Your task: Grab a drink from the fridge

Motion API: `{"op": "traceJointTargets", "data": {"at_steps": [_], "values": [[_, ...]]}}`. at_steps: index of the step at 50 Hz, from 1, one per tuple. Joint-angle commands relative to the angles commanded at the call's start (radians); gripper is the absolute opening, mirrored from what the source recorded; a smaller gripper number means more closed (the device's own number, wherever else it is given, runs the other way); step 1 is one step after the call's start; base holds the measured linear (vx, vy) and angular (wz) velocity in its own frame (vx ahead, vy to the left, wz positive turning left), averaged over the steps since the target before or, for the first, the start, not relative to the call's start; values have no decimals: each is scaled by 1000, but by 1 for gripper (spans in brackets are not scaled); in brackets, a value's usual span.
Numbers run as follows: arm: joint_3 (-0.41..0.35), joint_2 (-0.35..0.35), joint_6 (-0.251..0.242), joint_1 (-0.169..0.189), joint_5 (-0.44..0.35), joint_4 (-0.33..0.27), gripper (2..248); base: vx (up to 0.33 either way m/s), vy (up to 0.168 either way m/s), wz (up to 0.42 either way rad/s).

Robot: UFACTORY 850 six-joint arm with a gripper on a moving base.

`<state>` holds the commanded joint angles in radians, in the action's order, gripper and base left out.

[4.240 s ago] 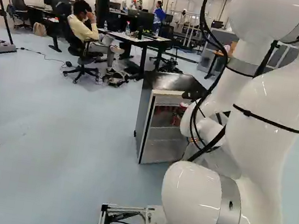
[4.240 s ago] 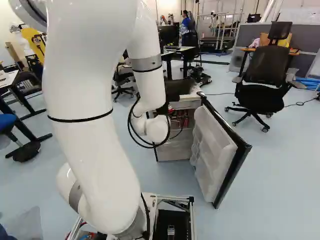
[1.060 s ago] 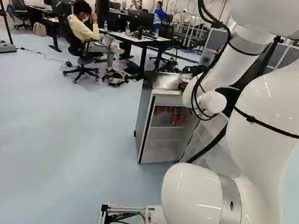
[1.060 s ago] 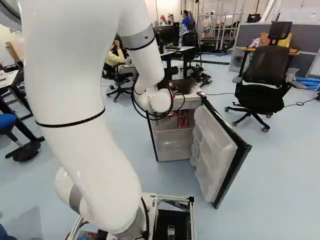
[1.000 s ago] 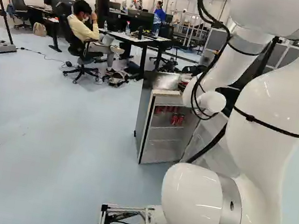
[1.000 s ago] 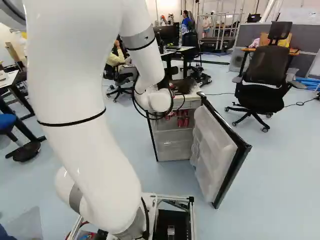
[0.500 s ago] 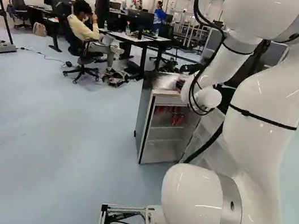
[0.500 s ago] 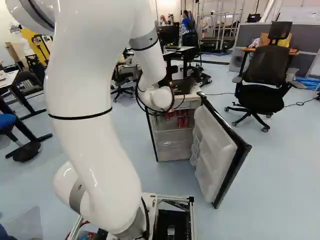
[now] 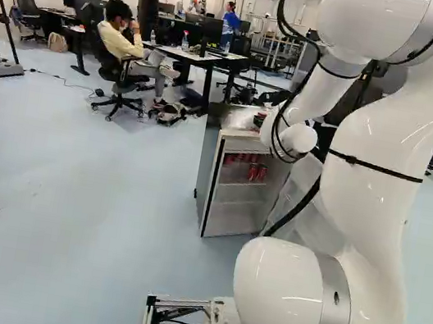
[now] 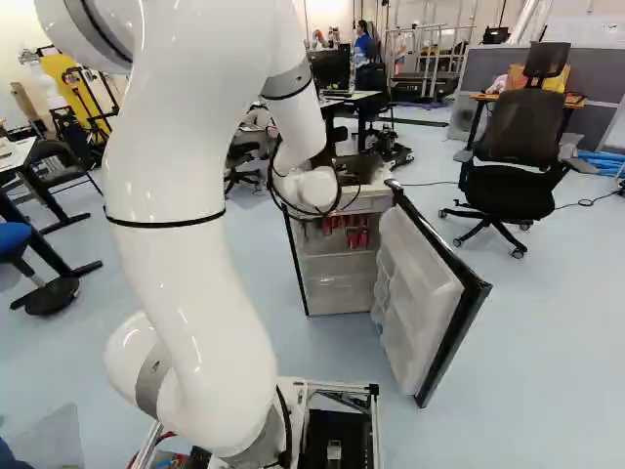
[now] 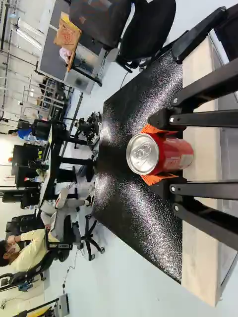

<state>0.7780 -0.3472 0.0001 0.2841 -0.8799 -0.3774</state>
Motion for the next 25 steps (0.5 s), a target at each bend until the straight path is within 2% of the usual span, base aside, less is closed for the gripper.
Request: {"op": "traceJointTargets", "data": {"at_steps": [10,11,15,16,21,22,25], "values": [[0,0,0,0,0,0,99,0,0,0],[0,0,0,0,0,0,116,0,0,0],[0,0,0,0,0,0,116,0,0,0],[0,0,0,0,0,0,148,0,0,0],[0,0,0,0,0,0,148,0,0,0],[0,0,0,0,0,0,184,0,0,0],[0,0,0,0,0,0,184,0,0,0]]}}
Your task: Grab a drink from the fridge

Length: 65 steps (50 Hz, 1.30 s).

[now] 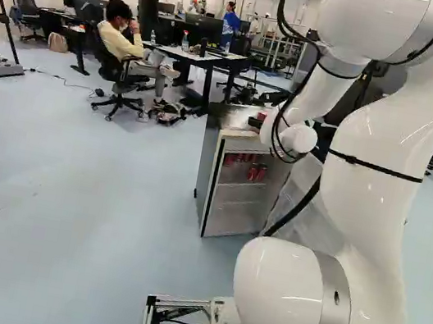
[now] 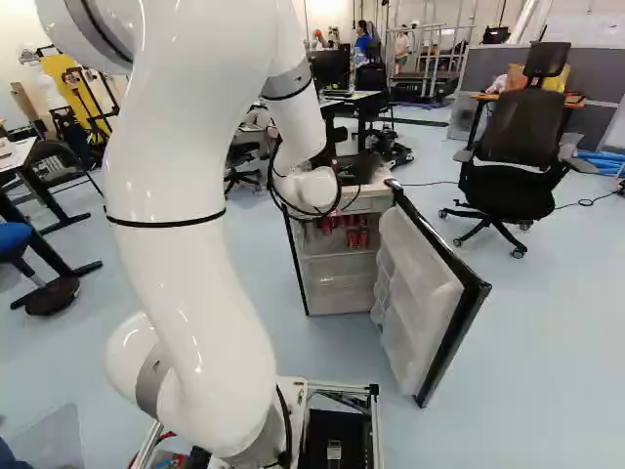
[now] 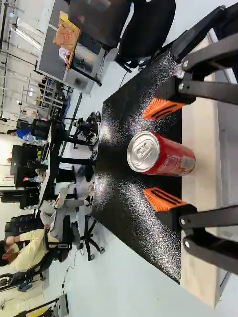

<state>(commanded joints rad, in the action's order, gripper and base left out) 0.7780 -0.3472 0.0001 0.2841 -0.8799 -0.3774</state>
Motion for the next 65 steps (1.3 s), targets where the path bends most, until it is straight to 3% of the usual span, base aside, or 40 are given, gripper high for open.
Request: {"op": "traceJointTargets", "data": {"at_steps": [1,2,6,7,29,65], "values": [[0,0,0,0,0,0,184,0,0,0],[0,0,0,0,0,0,221,0,0,0],[0,0,0,0,0,0,221,0,0,0],[0,0,0,0,0,0,247,0,0,0],[-32,26,0,5,0,0,247,0,0,0],[-198,179,0,40,0,0,247,0,0,0]]}}
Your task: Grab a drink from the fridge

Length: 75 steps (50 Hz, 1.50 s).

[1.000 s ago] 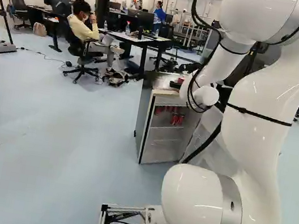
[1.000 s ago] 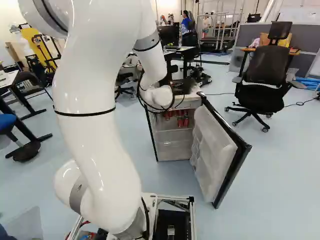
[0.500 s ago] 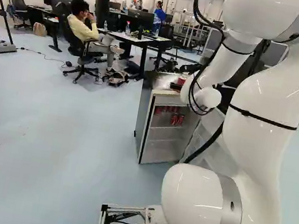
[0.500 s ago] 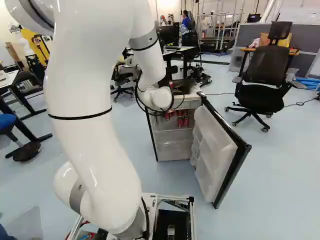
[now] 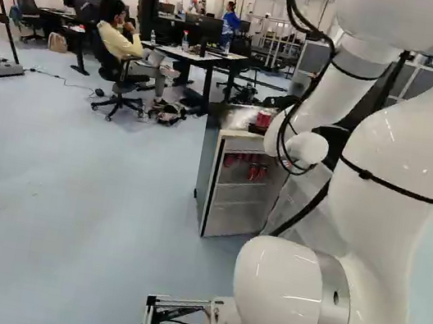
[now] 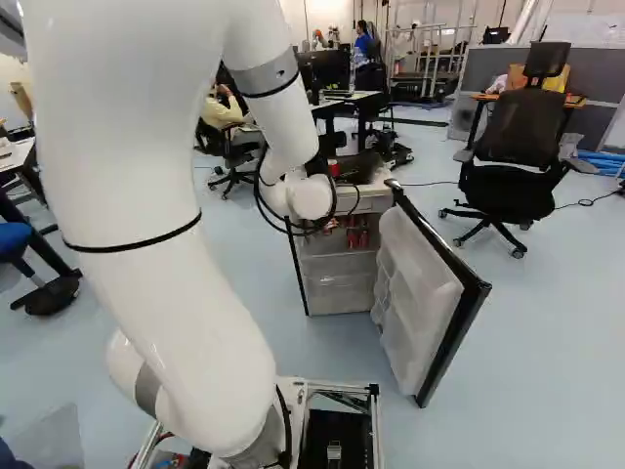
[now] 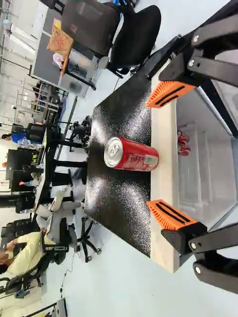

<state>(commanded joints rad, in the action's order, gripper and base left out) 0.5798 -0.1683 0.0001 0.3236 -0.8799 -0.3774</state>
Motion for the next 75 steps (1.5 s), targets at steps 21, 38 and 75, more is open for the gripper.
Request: {"op": "traceJointTargets", "data": {"at_steps": [21,38,75], "values": [[-17,64,0,53,19,0,247,0,0,0],[4,84,0,98,100,0,247,0,0,0],[72,106,0,192,301,0,247,0,0,0]]}}
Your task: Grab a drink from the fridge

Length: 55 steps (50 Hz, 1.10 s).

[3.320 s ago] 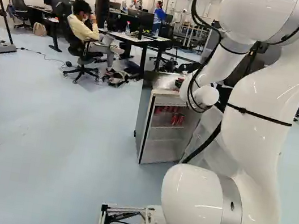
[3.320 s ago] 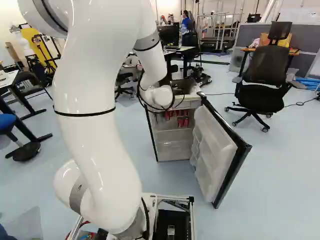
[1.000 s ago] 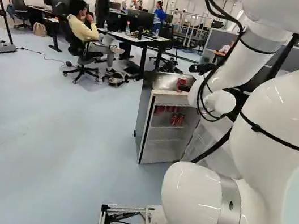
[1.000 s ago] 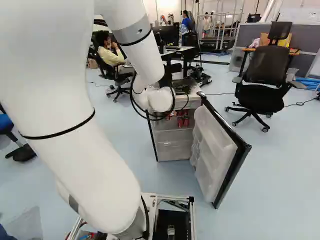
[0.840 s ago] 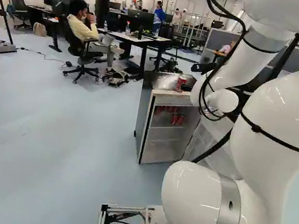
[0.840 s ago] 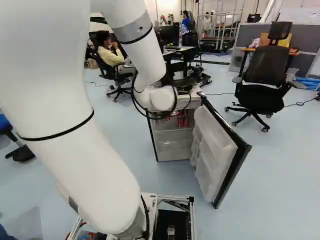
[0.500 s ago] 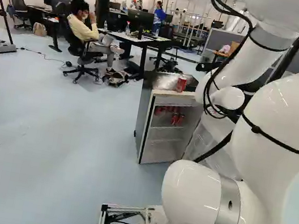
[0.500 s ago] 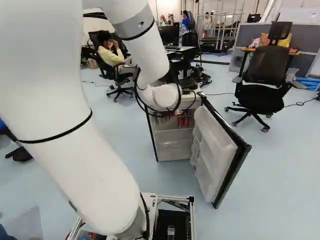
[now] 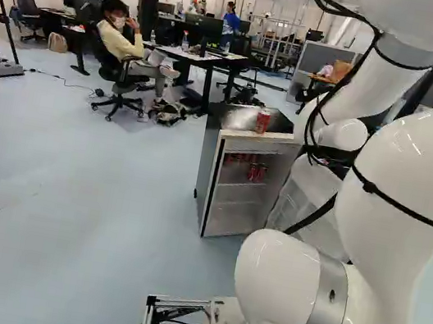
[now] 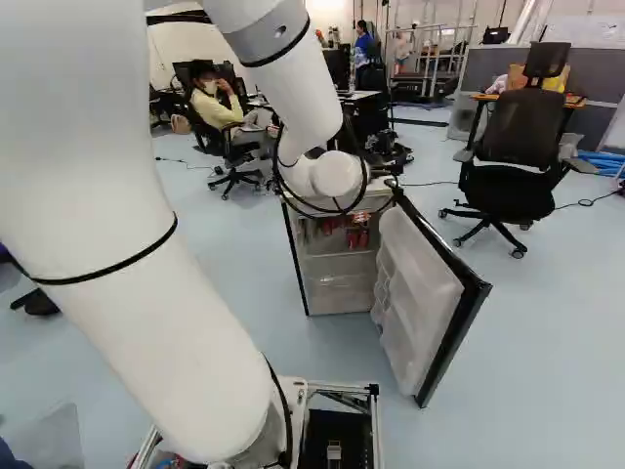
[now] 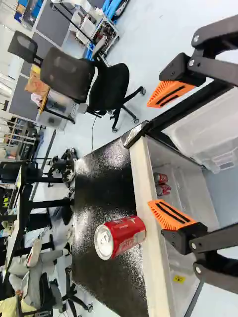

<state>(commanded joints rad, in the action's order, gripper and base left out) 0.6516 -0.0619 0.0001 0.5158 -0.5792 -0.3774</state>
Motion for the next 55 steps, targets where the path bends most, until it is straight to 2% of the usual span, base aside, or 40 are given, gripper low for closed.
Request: {"op": "traceJointTargets", "data": {"at_steps": [34,55], "values": [[96,-13,0,77,191,0,247,0,0,0],[167,-33,0,119,200,9,247,0,0,0]]}}
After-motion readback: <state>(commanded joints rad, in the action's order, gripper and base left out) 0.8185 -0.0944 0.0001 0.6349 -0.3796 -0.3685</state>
